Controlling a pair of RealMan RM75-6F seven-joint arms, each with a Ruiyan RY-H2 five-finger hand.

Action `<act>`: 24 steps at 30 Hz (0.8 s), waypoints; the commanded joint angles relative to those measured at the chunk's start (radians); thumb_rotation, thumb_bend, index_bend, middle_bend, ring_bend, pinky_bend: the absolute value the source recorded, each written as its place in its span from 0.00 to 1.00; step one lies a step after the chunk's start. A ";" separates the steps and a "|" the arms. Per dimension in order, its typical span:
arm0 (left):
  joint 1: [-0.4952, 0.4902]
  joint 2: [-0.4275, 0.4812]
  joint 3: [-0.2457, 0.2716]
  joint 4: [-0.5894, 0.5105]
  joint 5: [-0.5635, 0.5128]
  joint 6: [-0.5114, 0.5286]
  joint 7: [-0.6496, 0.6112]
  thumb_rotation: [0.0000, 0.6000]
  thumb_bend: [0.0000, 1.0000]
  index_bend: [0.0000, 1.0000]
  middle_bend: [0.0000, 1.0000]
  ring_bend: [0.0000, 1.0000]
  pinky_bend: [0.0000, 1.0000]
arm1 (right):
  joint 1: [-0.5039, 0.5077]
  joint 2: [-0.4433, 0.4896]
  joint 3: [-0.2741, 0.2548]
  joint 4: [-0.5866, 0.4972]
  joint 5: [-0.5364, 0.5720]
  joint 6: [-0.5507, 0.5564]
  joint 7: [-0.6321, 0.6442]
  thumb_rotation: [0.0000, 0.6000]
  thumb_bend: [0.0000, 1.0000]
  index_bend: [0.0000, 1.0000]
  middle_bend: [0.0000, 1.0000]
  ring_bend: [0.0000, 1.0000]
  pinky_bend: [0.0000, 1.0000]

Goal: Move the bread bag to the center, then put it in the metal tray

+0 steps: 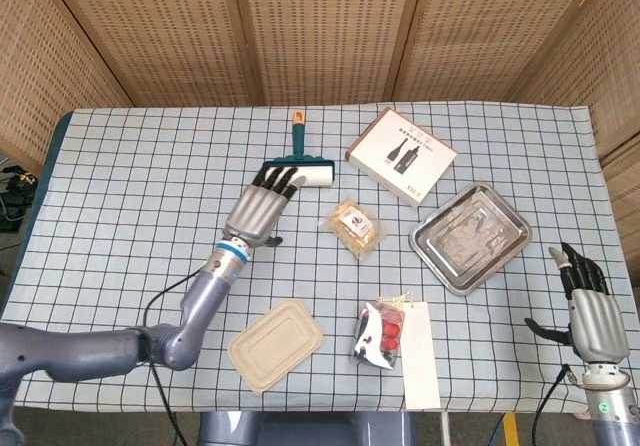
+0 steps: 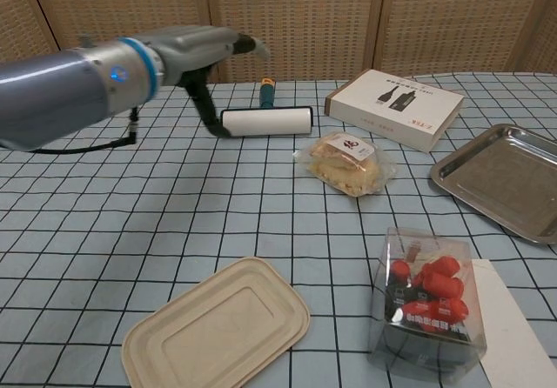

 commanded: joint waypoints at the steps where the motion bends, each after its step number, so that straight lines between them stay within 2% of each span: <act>1: 0.184 0.190 0.149 -0.174 0.153 0.166 -0.055 1.00 0.00 0.00 0.00 0.00 0.00 | 0.003 -0.006 0.001 0.003 0.004 -0.002 -0.010 1.00 0.08 0.00 0.00 0.00 0.00; 5: 0.352 0.291 0.262 -0.232 0.312 0.353 -0.140 1.00 0.00 0.00 0.00 0.00 0.00 | 0.006 -0.020 0.003 0.011 0.010 -0.001 -0.035 1.00 0.08 0.00 0.00 0.00 0.00; 7: 0.398 0.317 0.292 -0.239 0.360 0.395 -0.175 1.00 0.00 0.00 0.00 0.00 0.00 | 0.007 -0.025 0.003 0.013 0.010 0.000 -0.043 1.00 0.08 0.00 0.00 0.00 0.00; 9: 0.485 0.351 0.337 -0.242 0.422 0.474 -0.243 1.00 0.00 0.00 0.00 0.00 0.00 | 0.010 -0.034 0.000 0.016 0.005 0.000 -0.061 1.00 0.08 0.00 0.00 0.00 0.00; 13: 0.578 0.382 0.384 -0.238 0.466 0.526 -0.303 1.00 0.00 0.00 0.00 0.00 0.00 | 0.017 -0.057 0.005 0.015 -0.002 0.010 -0.098 1.00 0.08 0.00 0.00 0.00 0.00; 17: 0.631 0.417 0.409 -0.255 0.495 0.541 -0.320 1.00 0.00 0.00 0.00 0.00 0.00 | 0.050 -0.081 0.017 -0.021 -0.006 -0.012 -0.163 1.00 0.08 0.00 0.00 0.00 0.00; 20: 0.660 0.440 0.391 -0.266 0.516 0.557 -0.360 1.00 0.00 0.00 0.00 0.00 0.00 | 0.116 -0.105 0.045 -0.097 -0.004 -0.072 -0.241 1.00 0.08 0.00 0.00 0.00 0.00; 24: 0.674 0.462 0.376 -0.264 0.530 0.532 -0.405 1.00 0.00 0.00 0.00 0.00 0.00 | 0.228 -0.160 0.103 -0.183 0.059 -0.176 -0.381 1.00 0.08 0.00 0.00 0.00 0.00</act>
